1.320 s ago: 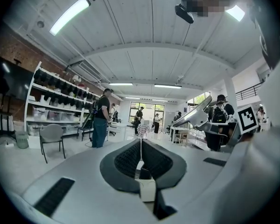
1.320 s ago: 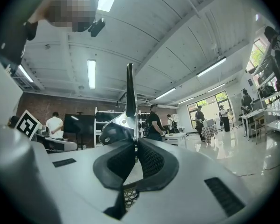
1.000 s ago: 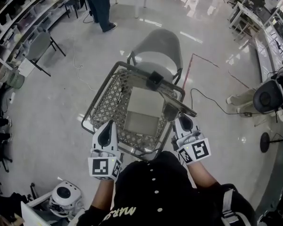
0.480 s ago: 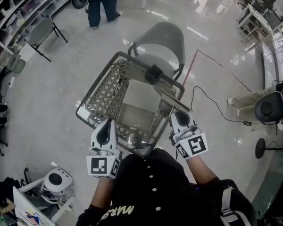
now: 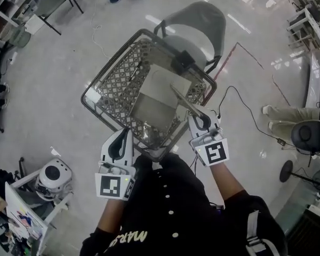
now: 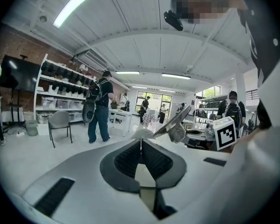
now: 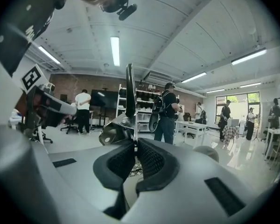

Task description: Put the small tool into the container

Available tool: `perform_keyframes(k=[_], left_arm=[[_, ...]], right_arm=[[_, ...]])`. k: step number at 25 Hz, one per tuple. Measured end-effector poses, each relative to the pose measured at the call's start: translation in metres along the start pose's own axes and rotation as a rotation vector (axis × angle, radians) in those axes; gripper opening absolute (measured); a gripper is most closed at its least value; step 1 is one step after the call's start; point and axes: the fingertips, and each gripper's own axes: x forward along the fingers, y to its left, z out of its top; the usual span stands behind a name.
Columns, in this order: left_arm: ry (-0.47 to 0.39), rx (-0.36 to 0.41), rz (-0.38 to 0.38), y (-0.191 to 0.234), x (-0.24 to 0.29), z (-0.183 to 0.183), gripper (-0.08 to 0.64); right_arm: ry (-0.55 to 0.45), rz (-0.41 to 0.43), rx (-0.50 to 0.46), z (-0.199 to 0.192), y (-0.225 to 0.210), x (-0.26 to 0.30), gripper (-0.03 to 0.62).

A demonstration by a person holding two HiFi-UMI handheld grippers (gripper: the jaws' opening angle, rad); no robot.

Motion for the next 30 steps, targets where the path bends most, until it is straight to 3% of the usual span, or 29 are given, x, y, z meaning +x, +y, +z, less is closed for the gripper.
perform_keyframes(k=[4,12,18,22,30], left_arm=[[0.041,-0.027,0.029,-0.004,-0.008,-0.018,0.033],[0.118,-0.08,0.068,0.0,-0.011,-0.06,0.032],[0.151,-0.157,0.095,0.004,-0.004,-0.093,0.032],[0.157,-0.194,0.11,0.006,0.005,-0.108,0.032],[0.189,-0.244,0.112,0.004,0.016,-0.142,0.032]], right_arm=[[0.057,0.078,-0.038,-0.035,0.014,0.01,0.015],[0.214,0.232,-0.192,-0.113,0.041,0.045,0.015],[0.273,0.335,-0.328,-0.169,0.06,0.067,0.017],[0.293,0.411,-0.421,-0.202,0.077,0.072,0.017],[0.26,0.57,-0.712,-0.252,0.104,0.079,0.017]])
